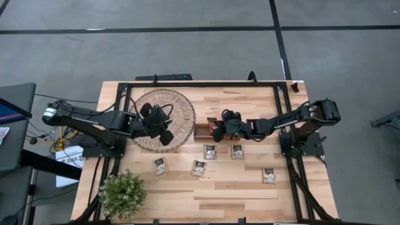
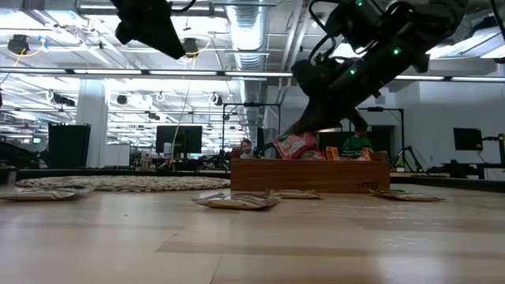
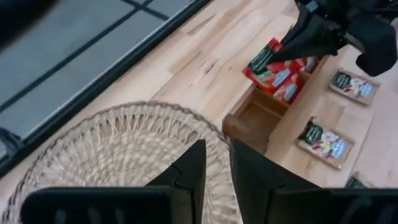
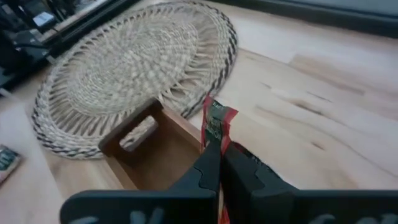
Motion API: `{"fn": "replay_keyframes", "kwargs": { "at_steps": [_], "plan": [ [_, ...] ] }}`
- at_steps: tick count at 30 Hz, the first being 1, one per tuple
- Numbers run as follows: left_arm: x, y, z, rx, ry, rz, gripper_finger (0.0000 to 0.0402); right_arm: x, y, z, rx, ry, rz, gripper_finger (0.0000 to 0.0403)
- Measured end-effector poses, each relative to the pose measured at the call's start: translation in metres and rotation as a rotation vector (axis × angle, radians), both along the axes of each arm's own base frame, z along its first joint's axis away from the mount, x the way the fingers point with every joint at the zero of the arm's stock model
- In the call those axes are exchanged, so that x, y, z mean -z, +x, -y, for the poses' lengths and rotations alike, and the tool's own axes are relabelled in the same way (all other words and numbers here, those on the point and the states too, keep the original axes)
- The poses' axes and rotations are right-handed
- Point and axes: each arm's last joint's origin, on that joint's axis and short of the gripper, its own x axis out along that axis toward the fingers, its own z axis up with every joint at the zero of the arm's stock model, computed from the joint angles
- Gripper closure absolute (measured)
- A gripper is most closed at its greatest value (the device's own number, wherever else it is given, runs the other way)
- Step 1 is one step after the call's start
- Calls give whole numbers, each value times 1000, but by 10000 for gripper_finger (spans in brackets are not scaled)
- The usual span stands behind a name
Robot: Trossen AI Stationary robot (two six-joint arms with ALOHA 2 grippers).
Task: Pick & Place Tea
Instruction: Put the red tea bag into the middle section of the wooden organizer
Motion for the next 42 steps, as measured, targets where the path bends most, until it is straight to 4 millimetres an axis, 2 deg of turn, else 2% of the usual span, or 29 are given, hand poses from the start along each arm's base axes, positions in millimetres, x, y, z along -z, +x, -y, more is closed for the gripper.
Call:
{"fn": "replay_keyframes", "kwargs": {
  "at_steps": [6, 12, 28, 42],
  "plan": [
    [2, -1, 1, 32, -39, 1, 337, 7, 3, 1, 30, -15, -9, 403],
    [2, 2, 2, 58, -53, 2, 337, 6, 3, 1, 40, -31, -14, 403],
    [3, 1, 2, 124, 18, -54, 337, 7, 3, 2, -4, 5, -17, 402],
    [3, 1, 3, 158, 15, -71, 337, 7, 3, 14, -4, 62, -4, 300]
  ]
}}
